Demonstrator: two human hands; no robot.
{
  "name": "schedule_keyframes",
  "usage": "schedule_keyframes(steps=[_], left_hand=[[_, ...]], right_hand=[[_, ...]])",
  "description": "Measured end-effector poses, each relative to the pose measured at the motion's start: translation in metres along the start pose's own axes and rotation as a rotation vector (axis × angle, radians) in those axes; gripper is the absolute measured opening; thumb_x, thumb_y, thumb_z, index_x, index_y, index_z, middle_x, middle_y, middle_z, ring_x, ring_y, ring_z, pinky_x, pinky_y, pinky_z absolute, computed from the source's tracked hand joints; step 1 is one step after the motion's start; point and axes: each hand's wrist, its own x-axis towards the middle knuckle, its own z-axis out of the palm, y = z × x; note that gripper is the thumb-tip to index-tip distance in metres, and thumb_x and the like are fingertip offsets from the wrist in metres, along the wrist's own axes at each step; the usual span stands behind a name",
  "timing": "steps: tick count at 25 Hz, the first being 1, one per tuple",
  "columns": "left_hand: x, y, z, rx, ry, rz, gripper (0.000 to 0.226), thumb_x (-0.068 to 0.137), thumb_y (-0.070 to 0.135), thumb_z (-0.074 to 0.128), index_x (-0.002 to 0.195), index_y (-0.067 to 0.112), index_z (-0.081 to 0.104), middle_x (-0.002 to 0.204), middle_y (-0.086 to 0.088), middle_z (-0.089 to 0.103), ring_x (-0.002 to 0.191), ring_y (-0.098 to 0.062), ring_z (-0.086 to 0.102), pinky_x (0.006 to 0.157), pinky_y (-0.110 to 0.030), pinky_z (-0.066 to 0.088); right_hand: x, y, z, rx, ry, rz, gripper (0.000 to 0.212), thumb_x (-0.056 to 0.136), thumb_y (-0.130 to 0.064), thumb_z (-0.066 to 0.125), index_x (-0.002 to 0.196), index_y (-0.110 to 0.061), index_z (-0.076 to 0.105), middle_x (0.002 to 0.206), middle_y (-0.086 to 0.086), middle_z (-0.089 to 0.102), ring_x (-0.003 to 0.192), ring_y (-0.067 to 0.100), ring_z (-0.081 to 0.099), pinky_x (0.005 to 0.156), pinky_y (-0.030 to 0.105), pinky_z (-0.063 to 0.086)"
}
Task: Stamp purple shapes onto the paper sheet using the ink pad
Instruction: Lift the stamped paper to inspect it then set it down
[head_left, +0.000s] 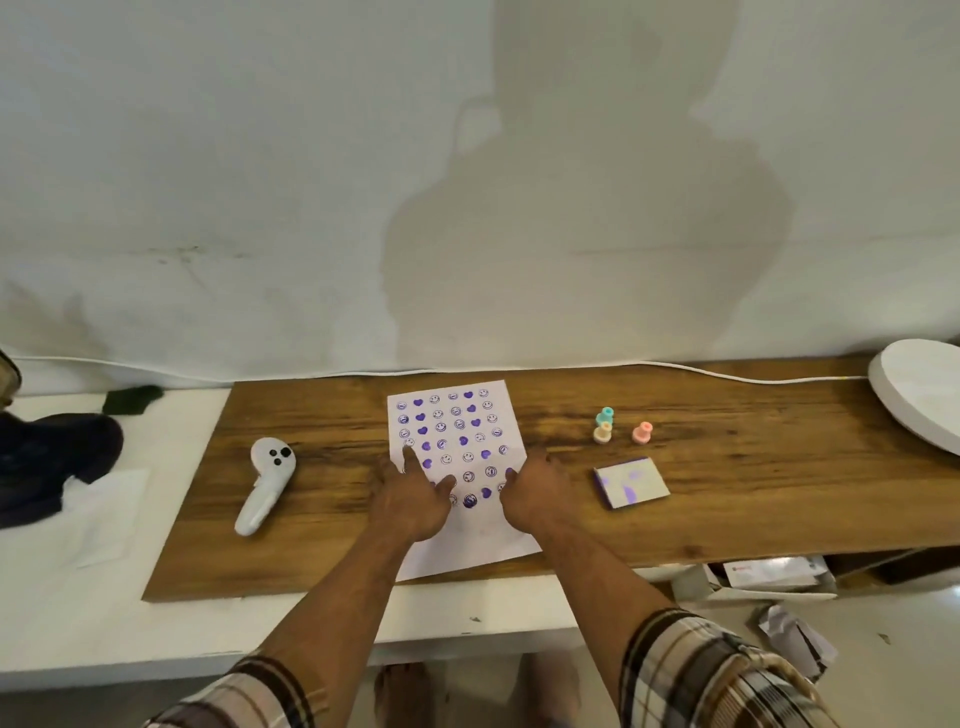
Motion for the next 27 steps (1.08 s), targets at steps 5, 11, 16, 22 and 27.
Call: schedule_keyframes(steps=[5, 11, 16, 22, 27], left_hand=[[0.007, -0.004, -0.011, -0.118, 0.11, -0.005, 0.078, 0.104, 0.047, 0.043, 0.161, 0.003, 0.015, 0.161, -0.022, 0.035, 0.15, -0.041, 0.029, 0.123, -0.047, 0.023], [0.014, -0.017, -0.022, -0.378, 0.249, -0.032, 0.022, 0.099, 0.028, 0.057, 0.11, 0.01, 0.056, 0.114, -0.014, 0.072, 0.081, -0.021, 0.063, 0.068, -0.035, 0.049], [0.021, -0.014, -0.029, -1.012, 0.197, -0.332, 0.016, 0.096, 0.03, 0.063, 0.098, 0.016, 0.07, 0.085, 0.001, 0.075, 0.066, -0.019, 0.07, 0.054, -0.028, 0.05], [0.019, -0.005, -0.03, -1.121, 0.213, -0.228, 0.011, 0.096, 0.018, 0.062, 0.1, 0.02, 0.072, 0.081, 0.002, 0.073, 0.068, -0.021, 0.069, 0.061, -0.031, 0.056], [-0.008, 0.016, -0.077, -1.18, 0.046, -0.138, 0.021, 0.097, 0.019, 0.063, 0.114, 0.013, 0.073, 0.104, -0.014, 0.08, 0.093, -0.039, 0.077, 0.086, -0.056, 0.062]], right_hand=[[0.018, -0.017, 0.011, -0.049, 0.031, 0.056, 0.047, 0.095, -0.035, 0.071, 0.128, -0.004, 0.058, 0.132, 0.017, 0.066, 0.123, 0.033, 0.061, 0.096, 0.04, 0.053], [0.026, -0.022, 0.019, -0.104, 0.052, 0.074, 0.045, 0.096, -0.041, 0.071, 0.124, -0.007, 0.062, 0.13, 0.015, 0.067, 0.123, 0.031, 0.06, 0.097, 0.041, 0.053], [0.026, -0.018, 0.016, -0.045, 0.039, 0.071, 0.037, 0.097, -0.032, 0.071, 0.123, -0.007, 0.062, 0.129, 0.015, 0.067, 0.121, 0.031, 0.061, 0.096, 0.041, 0.054], [0.028, -0.005, 0.006, 0.218, -0.026, 0.105, 0.027, 0.104, -0.028, 0.059, 0.117, -0.005, 0.067, 0.124, 0.014, 0.073, 0.111, 0.032, 0.069, 0.087, 0.041, 0.059], [0.014, -0.001, -0.035, 0.665, -0.039, 0.155, 0.031, 0.103, -0.03, 0.053, 0.119, -0.014, 0.074, 0.117, 0.007, 0.077, 0.098, 0.024, 0.07, 0.079, 0.035, 0.056]])
